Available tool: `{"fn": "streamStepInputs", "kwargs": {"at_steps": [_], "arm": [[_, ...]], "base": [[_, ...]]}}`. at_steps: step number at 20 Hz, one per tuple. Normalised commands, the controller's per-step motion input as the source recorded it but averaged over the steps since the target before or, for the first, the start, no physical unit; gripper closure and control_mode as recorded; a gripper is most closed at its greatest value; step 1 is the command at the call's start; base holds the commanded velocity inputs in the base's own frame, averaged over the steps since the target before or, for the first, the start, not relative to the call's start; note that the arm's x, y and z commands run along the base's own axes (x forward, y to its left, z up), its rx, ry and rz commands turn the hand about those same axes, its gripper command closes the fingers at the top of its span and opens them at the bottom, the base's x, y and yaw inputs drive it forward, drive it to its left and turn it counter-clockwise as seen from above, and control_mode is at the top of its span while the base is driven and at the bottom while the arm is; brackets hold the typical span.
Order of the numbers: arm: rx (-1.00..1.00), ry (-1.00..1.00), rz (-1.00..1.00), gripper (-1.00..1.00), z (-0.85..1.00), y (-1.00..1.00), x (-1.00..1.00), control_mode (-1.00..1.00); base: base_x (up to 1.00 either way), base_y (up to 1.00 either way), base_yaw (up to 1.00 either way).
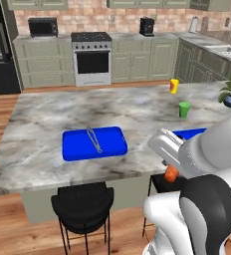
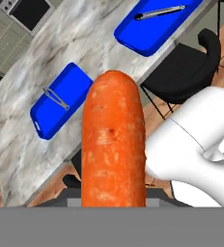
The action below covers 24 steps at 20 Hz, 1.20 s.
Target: Gather the carrot and sweet potato from the fridge and place them on a tray on the dining counter. Then gather the fishs from the fridge and place them on the other tray.
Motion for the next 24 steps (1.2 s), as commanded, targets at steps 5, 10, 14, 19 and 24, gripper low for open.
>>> {"fn": "streamStepInputs", "kwargs": {"at_steps": [5, 10, 14, 19, 24], "arm": [[0.0, 0.0, 0.0, 1.0, 0.0, 0.0, 0.0, 1.0], [0.0, 0.0, 0.0, 1.0, 0.0, 0.0, 0.0, 1.0], [0.01, 0.01, 0.02, 1.0, 0.0, -0.08, 0.37, -1.0], [0.04, 0.0, 0.0, 1.0, 0.06, -0.12, 0.73, -1.0], [0.02, 0.05, 0.0, 1.0, 0.07, -0.02, 0.8, -1.0]], "base": [[0.62, -0.19, 0.27], [0.61, -0.29, 0.27], [0.13, -0.03, 0.04], [0.0, 0.0, 0.0], [0.0, 0.0, 0.0]]}}
